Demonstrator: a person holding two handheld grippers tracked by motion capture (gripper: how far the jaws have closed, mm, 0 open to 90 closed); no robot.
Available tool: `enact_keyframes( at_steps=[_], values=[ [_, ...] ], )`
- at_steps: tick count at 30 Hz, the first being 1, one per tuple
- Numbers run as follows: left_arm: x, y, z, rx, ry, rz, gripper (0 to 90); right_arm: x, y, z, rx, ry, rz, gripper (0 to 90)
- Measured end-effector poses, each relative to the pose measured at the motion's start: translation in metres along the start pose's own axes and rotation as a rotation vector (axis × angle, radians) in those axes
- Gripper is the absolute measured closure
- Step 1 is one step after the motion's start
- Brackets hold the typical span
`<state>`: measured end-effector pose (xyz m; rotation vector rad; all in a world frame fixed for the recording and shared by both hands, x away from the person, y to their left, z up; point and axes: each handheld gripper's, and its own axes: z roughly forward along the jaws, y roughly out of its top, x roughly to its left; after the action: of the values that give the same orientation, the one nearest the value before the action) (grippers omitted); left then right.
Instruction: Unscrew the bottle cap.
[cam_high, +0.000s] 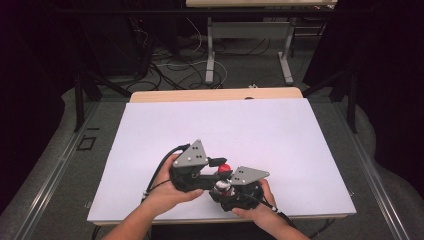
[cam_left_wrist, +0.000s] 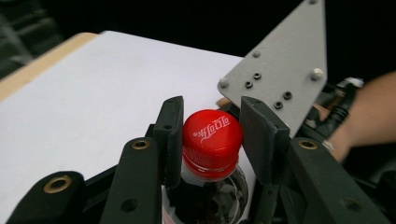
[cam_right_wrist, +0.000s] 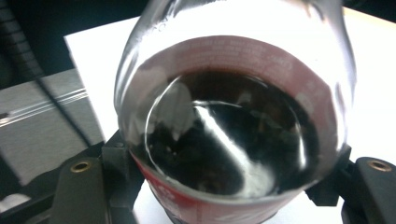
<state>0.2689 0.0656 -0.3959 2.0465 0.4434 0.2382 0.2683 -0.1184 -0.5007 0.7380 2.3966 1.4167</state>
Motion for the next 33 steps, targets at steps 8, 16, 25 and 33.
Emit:
enact_keyframes(
  at_steps=[8, 16, 25, 33],
  values=[
    [-0.018, 0.0, 0.015, -0.039, 0.202, -0.082, 61.7, -0.006, -0.002, 0.001, 0.019, -0.1, 0.03, 28.7],
    [-0.016, 0.003, 0.019, -0.046, 0.226, -0.15, 61.8, -0.008, -0.002, 0.0, 0.011, -0.144, 0.052, 28.7],
    [-0.009, 0.005, 0.014, -0.038, 0.145, -0.136, 54.4, -0.008, -0.002, 0.0, -0.013, -0.1, 0.038, 28.7],
    [0.017, 0.011, -0.012, -0.018, -0.105, -0.011, 42.3, -0.002, 0.001, -0.004, -0.014, -0.002, 0.005, 28.7]
  ],
)
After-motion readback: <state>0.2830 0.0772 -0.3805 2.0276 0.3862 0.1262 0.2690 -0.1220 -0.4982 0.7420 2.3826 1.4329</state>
